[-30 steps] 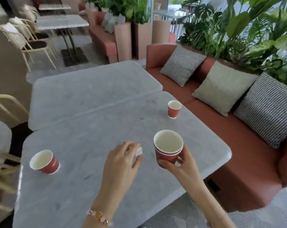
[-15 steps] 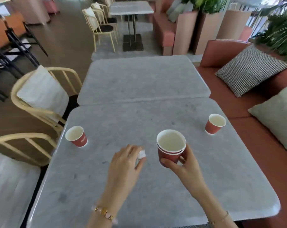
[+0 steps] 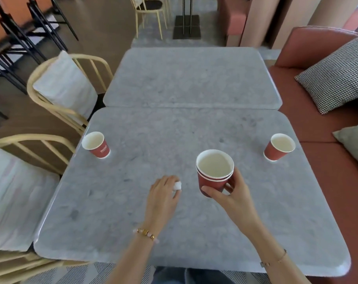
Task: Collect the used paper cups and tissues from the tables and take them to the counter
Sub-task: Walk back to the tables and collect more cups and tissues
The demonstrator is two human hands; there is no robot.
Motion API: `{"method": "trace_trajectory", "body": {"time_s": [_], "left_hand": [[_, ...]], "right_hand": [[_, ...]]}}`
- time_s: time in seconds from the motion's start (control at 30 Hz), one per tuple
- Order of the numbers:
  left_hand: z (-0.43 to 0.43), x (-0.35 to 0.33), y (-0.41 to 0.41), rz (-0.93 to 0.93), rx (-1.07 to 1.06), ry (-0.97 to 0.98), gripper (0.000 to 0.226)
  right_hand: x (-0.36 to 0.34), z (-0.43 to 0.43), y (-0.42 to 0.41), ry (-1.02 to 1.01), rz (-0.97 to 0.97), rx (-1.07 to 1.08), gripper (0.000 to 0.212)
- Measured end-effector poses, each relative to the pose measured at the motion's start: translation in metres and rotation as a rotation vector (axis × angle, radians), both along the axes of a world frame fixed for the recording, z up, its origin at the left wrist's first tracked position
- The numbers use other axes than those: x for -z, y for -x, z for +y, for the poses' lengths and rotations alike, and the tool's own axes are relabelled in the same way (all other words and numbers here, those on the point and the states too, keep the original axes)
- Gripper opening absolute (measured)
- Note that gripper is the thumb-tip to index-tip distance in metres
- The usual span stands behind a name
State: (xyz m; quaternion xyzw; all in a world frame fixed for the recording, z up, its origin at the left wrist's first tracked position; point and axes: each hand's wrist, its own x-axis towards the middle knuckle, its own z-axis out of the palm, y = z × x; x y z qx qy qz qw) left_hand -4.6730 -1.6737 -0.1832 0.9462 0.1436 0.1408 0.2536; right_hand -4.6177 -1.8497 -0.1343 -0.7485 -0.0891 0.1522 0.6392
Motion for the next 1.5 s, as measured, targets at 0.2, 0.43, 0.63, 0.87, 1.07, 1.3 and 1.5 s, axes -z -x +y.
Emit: {"method": "trace_trajectory", "body": {"time_s": [0.2, 0.43, 0.63, 0.87, 1.07, 1.3, 1.5], "left_hand": [[0.0, 0.029, -0.005, 0.106, 0.0, 0.06, 0.022], [0.006, 0.049, -0.008, 0.158, 0.056, 0.124, 0.025], [0.013, 0.06, -0.006, 0.228, 0.113, 0.102, 0.03], [0.025, 0.054, -0.001, 0.228, 0.177, 0.023, 0.04], [0.046, 0.007, 0.0, 0.06, 0.104, -0.114, 0.036], [0.08, -0.043, 0.008, -0.149, 0.004, -0.316, 0.029], [0.111, -0.063, 0.029, -0.166, -0.101, -0.364, 0.027]], "right_hand": [[-0.003, 0.002, 0.003, 0.038, 0.01, 0.031, 0.064], [-0.006, 0.001, 0.003, 0.071, 0.005, 0.087, 0.061], [-0.005, 0.007, 0.005, 0.081, 0.009, 0.085, 0.06], [-0.005, 0.018, 0.011, 0.089, 0.017, 0.081, 0.061], [-0.004, 0.036, 0.01, 0.072, 0.021, 0.026, 0.061], [-0.006, 0.074, 0.002, 0.036, -0.017, -0.082, 0.062], [-0.009, 0.11, -0.003, 0.021, -0.029, -0.194, 0.062]]}}
